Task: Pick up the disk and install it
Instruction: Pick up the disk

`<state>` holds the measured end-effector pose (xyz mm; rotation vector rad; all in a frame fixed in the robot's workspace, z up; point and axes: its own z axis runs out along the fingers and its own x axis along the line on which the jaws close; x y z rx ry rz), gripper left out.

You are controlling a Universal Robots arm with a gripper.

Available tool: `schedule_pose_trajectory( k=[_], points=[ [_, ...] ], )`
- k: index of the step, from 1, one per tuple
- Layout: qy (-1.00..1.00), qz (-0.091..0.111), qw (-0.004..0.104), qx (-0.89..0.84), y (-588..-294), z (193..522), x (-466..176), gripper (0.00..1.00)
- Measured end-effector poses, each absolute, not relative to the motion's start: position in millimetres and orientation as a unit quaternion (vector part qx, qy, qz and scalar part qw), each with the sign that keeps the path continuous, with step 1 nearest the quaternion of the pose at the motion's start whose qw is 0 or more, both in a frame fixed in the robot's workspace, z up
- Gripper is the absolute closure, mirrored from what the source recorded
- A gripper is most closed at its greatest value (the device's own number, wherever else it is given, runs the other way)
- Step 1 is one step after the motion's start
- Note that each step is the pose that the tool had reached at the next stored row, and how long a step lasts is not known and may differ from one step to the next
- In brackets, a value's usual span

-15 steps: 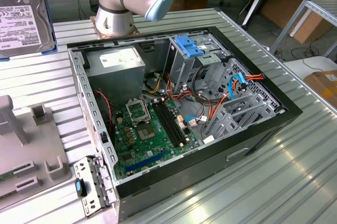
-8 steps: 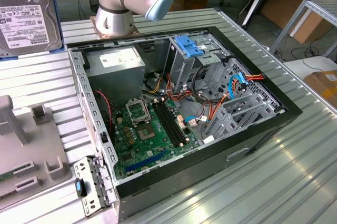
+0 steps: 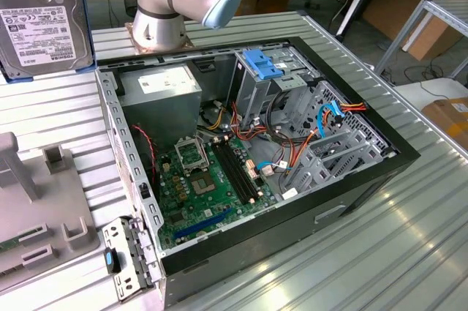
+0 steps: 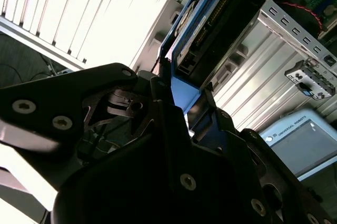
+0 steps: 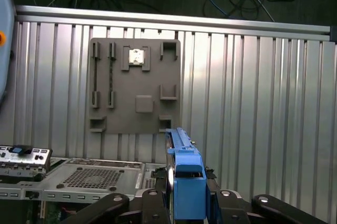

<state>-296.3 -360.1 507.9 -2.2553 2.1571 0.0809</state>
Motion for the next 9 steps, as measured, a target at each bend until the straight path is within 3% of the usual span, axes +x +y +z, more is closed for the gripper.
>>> schedule_pose_trajectory(
  k=[9],
  points=[
    [0.691, 0.026, 0.010, -0.722, -360.0, 507.9, -278.9, 0.64]
  ],
)
